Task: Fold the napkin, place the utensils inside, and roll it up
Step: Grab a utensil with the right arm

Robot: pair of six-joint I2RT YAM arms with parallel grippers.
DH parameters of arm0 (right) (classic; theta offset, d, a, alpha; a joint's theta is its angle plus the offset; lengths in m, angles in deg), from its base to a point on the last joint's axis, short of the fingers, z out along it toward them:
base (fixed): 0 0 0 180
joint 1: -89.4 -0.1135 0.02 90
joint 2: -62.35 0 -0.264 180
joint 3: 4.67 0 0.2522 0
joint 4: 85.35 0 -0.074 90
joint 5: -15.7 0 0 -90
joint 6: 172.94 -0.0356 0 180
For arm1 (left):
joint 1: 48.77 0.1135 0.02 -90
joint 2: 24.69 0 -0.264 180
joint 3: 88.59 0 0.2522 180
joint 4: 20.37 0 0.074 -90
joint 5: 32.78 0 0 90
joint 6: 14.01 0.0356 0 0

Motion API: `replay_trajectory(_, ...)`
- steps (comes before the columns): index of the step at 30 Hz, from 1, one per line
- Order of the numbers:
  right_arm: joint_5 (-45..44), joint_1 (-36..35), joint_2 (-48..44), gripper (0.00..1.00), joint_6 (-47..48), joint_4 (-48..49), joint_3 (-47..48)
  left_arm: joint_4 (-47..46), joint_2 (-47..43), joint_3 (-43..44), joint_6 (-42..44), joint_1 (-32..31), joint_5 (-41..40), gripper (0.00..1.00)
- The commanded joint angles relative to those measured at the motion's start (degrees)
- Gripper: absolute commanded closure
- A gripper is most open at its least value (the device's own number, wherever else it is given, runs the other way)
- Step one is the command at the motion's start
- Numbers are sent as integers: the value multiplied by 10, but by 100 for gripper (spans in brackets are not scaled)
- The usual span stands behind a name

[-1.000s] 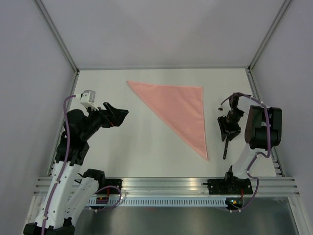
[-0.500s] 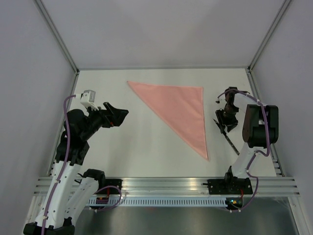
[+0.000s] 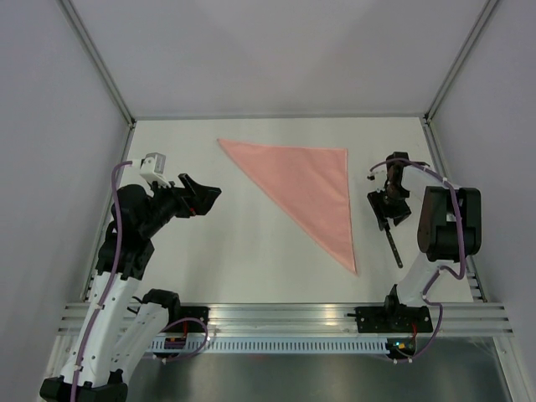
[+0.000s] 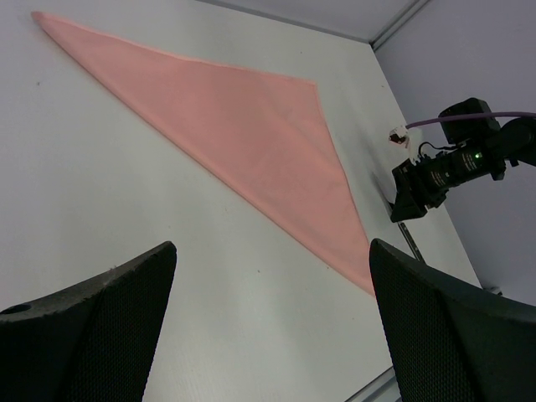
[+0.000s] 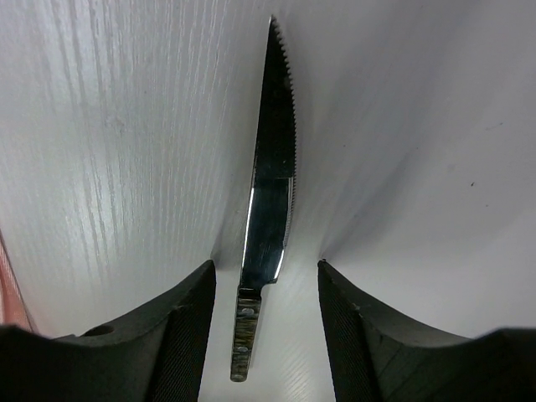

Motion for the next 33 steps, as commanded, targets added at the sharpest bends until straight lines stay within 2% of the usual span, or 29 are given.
replay_trajectory(1, -53, 1, -38, 42, 19, -47, -14, -24, -1, 1, -23, 2, 20, 0)
replay_trajectory(8, -70, 1, -67, 45, 24, -69, -43, -24, -2, 1, -25, 2, 21, 0)
replay_trajectory(15, -72, 1, -56, 49, 31, -57, -74, -27, -3, 1, -31, 3, 27, 0)
replay_trajectory(20, -86, 1, -41, 59, 33, -35, -85, -26, -10, 1, -33, 3, 27, 0)
replay_trajectory(23, -94, 1, -42, 70, 34, -24, -92, -25, -11, 1, -33, 3, 26, 0)
replay_trajectory(24, -94, 1, -43, 77, 33, -22, -91, -24, -10, 2, -34, 2, 26, 0)
replay_trajectory(27, -85, 1, -48, 85, 33, -19, -83, -24, -7, 4, -37, 2, 27, 0)
replay_trajectory(30, -71, 1, -58, 100, 31, -23, -58, -24, -3, 8, -34, 3, 22, 0)
replay_trajectory(33, -50, 1, -69, 100, 27, -34, -25, -18, 2, 17, -30, 3, 19, 0)
